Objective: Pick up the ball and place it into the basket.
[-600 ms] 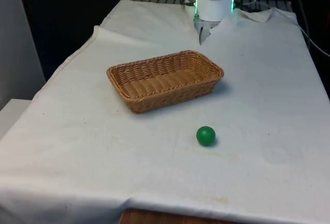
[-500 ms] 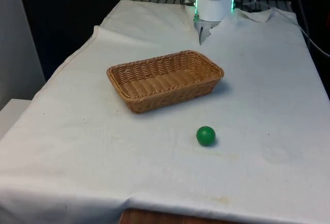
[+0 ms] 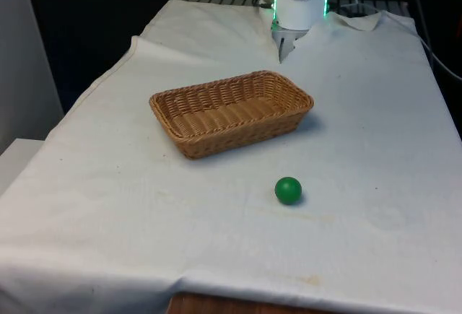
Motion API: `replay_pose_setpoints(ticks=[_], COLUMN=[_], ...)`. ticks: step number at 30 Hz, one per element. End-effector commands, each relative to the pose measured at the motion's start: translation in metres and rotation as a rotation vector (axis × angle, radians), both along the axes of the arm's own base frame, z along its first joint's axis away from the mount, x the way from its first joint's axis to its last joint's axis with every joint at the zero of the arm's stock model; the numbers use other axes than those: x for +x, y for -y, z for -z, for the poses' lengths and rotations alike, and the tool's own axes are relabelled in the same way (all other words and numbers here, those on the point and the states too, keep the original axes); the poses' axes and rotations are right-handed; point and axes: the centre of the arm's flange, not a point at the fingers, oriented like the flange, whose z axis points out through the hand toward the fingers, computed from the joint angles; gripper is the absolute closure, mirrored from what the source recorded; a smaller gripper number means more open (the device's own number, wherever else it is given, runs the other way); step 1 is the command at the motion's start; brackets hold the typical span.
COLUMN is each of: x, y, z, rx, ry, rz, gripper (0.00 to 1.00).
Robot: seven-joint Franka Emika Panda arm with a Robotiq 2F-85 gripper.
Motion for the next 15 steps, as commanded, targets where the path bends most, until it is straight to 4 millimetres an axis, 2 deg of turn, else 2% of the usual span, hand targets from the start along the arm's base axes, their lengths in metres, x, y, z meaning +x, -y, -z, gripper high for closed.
replay_pose_setpoints(ticks=[1,5,6,7,15], x=[0.003,0.008,0.007,0.008,0.016], y=[-0.005,-0.01,-0.008,-0.011,-0.014], z=[0.006,0.02,0.016,0.024,0.048], rx=[0.003,-0.006,-0.013,-0.008,-0.034], ry=[0.009,0.015,0.009,0.014,0.011], rz=[-0.01,-0.038,-0.029,-0.045,-0.09], gripper=[0.0,0.0,0.0,0.0,0.0])
